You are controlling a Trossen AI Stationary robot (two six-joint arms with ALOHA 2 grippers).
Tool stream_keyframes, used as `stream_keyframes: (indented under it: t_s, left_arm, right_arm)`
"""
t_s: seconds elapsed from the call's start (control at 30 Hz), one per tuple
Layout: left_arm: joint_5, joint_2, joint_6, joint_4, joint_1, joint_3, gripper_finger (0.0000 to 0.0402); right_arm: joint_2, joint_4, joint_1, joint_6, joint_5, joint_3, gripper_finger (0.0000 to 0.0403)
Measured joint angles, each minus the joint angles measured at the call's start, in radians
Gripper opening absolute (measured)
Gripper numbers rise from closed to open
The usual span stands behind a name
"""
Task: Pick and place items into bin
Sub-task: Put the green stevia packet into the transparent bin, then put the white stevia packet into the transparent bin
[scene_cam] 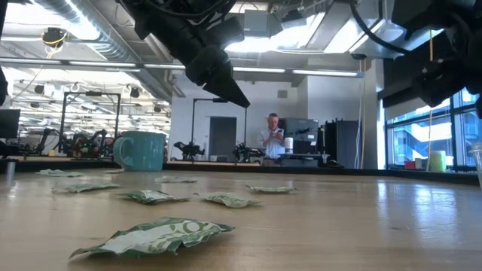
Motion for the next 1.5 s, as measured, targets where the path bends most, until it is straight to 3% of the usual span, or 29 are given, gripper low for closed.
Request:
stream_keyframes:
  t_s: [0.13, 0.3, 0.47, 0.6, 0.97, 1.1, 1.27, 1.5]
  left_arm:
    - [0.000, 0.000, 0.000, -0.018, 0.000, 0.000, 0.0098]
    - [0.000, 0.001, 0.000, -0.032, 0.000, 0.000, 0.0100]
    - [0.000, 0.001, 0.000, -0.032, 0.000, 0.000, 0.0097]
    - [-0.003, 0.001, 0.018, -0.061, 0.000, 0.000, 0.0094]
    - [0.079, 0.001, -0.103, -0.377, 0.000, -0.001, 0.0090]
    - [0.008, 0.001, -0.191, -0.519, 0.008, -0.001, 0.0085]
    - [-0.065, 0.001, -0.356, -0.766, 0.086, -0.002, 0.0076]
    - [-0.060, 0.000, -0.378, -0.860, 0.249, -0.033, 0.0061]
  right_arm:
    - [0.018, -0.002, 0.000, -0.023, 0.001, 0.000, 0.0019]
    - [0.012, -0.010, 0.000, -0.027, 0.005, 0.000, 0.0066]
    - [-0.014, -0.031, 0.000, -0.044, 0.047, 0.000, 0.0105]
    - [-0.039, -0.079, -0.002, -0.046, 0.103, 0.000, 0.0114]
    - [-0.232, -0.081, -0.015, -0.076, 0.310, 0.031, 0.0115]
    - [-0.310, -0.040, -0.018, -0.151, 0.385, 0.078, 0.0115]
    - [-0.384, 0.041, -0.019, -0.256, 0.509, 0.100, 0.0115]
    - [-0.409, 0.074, -0.019, -0.334, 0.529, 0.101, 0.0115]
